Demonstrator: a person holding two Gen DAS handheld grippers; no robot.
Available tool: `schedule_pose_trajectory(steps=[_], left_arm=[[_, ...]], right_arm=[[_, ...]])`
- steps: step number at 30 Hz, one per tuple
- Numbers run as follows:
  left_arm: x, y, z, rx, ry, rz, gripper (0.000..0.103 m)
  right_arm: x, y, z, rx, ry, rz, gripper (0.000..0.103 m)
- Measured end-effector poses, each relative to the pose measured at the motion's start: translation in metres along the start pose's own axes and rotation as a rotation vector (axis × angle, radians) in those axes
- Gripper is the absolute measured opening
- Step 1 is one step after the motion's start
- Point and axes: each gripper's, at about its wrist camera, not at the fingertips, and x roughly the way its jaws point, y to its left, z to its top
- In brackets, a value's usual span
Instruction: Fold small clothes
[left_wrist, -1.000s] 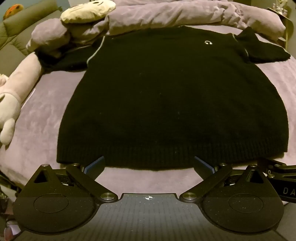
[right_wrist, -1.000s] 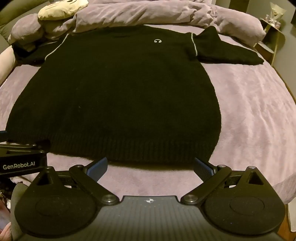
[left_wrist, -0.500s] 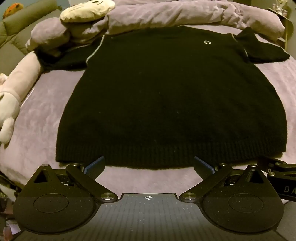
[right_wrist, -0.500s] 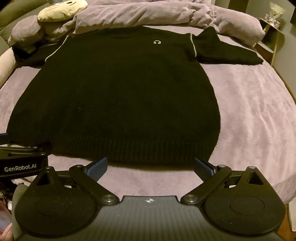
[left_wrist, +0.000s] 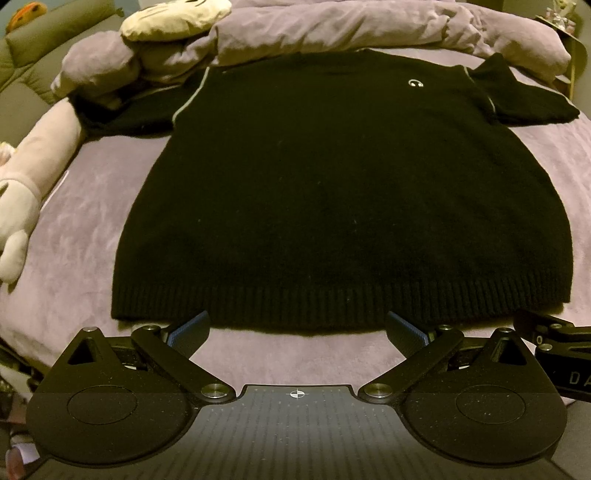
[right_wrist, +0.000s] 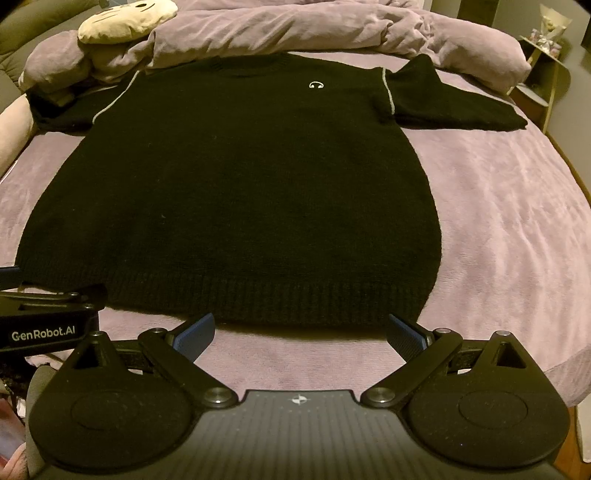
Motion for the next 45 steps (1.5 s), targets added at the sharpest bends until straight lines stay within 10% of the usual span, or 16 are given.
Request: schedule_pose_trajectory(steps=[45], left_arm=[[0.0059, -0.0001, -0.0003, -0.016, 0.044, -0.03, 0.103]], right_arm=[[0.0008, 0.0005, 0.0012, 0.01, 0.01, 0.014, 0.099]])
